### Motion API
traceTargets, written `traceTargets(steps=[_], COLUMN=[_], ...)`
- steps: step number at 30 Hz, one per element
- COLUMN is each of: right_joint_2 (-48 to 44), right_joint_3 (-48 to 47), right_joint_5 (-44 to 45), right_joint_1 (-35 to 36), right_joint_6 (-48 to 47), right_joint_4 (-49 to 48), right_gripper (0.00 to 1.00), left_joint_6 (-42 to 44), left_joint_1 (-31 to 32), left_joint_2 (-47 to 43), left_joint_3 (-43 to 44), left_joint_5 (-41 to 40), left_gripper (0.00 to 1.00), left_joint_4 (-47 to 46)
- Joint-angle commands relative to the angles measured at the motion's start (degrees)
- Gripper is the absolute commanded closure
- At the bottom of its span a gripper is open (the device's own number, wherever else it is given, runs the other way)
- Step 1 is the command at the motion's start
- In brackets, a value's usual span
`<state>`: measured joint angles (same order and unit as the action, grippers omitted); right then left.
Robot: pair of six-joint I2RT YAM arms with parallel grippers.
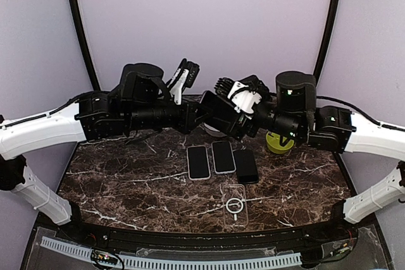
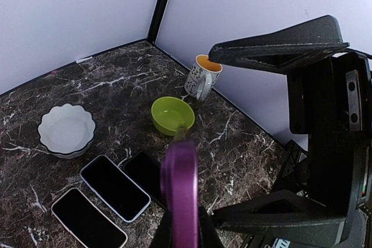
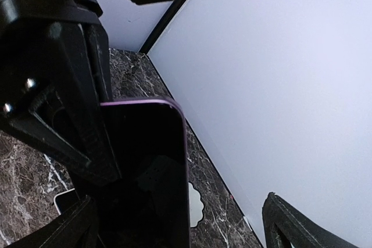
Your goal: Put the phone into the phone case
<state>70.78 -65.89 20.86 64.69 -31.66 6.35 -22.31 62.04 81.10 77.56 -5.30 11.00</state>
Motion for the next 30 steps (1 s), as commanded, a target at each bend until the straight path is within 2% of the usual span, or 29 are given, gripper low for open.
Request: traceTargets(steps=[1,4,11,13,15,19,21,22,23,24,25,27,30], right_joint_2=[2.2,3.0,6.0,6.2,6.1,4.7,4.0,3.8,3.7,3.7,3.6,3.3,2.5], right_joint_3=[-3.5,-4.7,-4.0,-3.9,-3.9,-3.0,-3.2,-3.8,-4.3,-4.8,-4.7,-2.8,3.8], right_joint_5=[-4.3,-7.2,-3.6,-2.6,-1.8,0.0,1.4,2.5,3.8,5.0,6.2,8.4,9.4], right_joint_1=[0.1,0.1,-0.2,-0.3,-0.4,-0.4,-0.4,-0.3,-0.3,-0.3,-0.3,-0.3,0.3], right_joint_6=[0.4,1.4,1.6,2.2,3.0,5.8,9.6,13.1,17.2,24.6,31.3,46.0,67.6], right_joint_4=[0.0,2.6,-0.2,-1.6,-2.6,-5.0,-4.9,-3.9,-1.9,0.6,3.2,9.2,15.7], right_gripper=[0.01,0.02,0.02,0.09,0.21,0.57,0.63,0.64,0.66,0.72,0.78,0.85,0.84], left_joint_6=[0.5,1.0,1.4,1.2,0.8,0.9,1.4,2.1,3.0,3.7,5.6,9.3,14.8], left_joint_1=[0.1,0.1,0.0,0.1,0.0,0.0,0.0,0.0,-0.1,-0.1,-0.1,-0.2,-0.1], left_joint_2=[-0.7,-1.3,-1.4,-1.6,-1.5,-0.8,-0.6,-0.3,-0.2,0.1,0.1,0.1,-0.4], left_joint_3=[3.7,3.2,3.9,3.8,3.7,4.3,4.3,4.4,4.3,3.9,3.6,1.9,-3.7], left_joint_5=[1.1,-0.7,0.2,0.3,1.0,1.8,1.5,1.4,0.8,0.1,-1.4,-4.2,-7.4], left_gripper=[1.0,1.0,1.0,1.0,1.0,1.0,0.99,0.92,0.63,0.48,0.26,0.12,0.09], left_joint_4=[-2.7,-2.9,-2.5,-2.7,-2.8,-1.7,-1.1,-0.9,-0.4,0.4,0.8,2.3,3.0])
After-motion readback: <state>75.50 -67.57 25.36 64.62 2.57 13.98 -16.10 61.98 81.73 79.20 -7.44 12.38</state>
